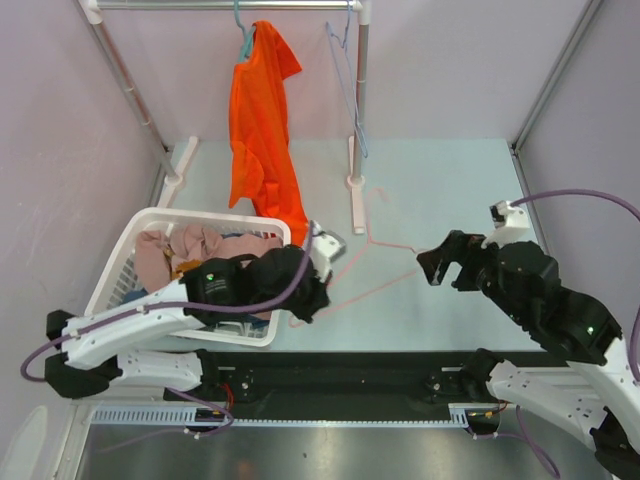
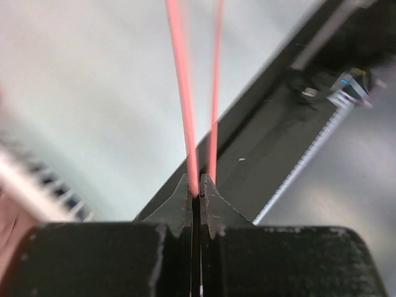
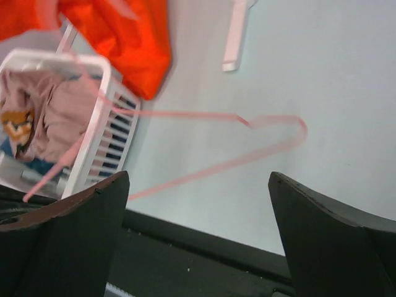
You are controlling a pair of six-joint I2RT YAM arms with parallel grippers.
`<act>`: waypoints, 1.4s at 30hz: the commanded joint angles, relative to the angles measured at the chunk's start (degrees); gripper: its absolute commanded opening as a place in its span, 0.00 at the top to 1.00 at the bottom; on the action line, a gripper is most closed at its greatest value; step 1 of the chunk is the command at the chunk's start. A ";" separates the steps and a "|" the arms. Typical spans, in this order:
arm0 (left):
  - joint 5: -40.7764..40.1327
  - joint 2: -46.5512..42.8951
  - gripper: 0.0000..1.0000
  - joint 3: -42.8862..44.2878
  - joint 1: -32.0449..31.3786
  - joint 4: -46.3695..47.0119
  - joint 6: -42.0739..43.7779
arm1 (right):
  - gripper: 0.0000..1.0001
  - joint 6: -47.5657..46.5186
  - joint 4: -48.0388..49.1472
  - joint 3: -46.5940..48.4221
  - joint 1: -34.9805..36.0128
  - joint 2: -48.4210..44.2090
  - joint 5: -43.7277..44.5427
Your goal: Remove the t-shirt from the hanger
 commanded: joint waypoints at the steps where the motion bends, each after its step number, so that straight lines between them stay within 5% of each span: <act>1: -4.50 -7.92 1.00 -3.22 8.75 -10.13 -5.67 | 0.00 3.56 -2.64 2.69 -0.76 -5.89 13.70; 5: -4.15 -10.73 1.00 -3.75 15.95 -12.59 -3.75 | 0.01 4.79 -3.25 3.13 -0.67 -8.70 16.26; 15: -12.75 -7.32 1.00 4.24 22.82 -7.68 -3.82 | 0.01 4.97 -4.04 4.63 -0.76 -10.12 15.38; 25: -12.76 11.91 1.00 35.65 35.47 -2.21 2.14 | 0.01 6.37 -6.77 7.35 -0.76 -11.26 14.24; 34: -13.46 31.88 1.00 66.90 39.00 -5.83 8.04 | 0.01 7.43 -10.02 11.21 -0.76 -11.87 14.33; 42: -5.56 33.11 1.00 59.54 39.79 1.29 8.13 | 0.01 7.52 -11.25 12.10 -0.76 -12.31 15.20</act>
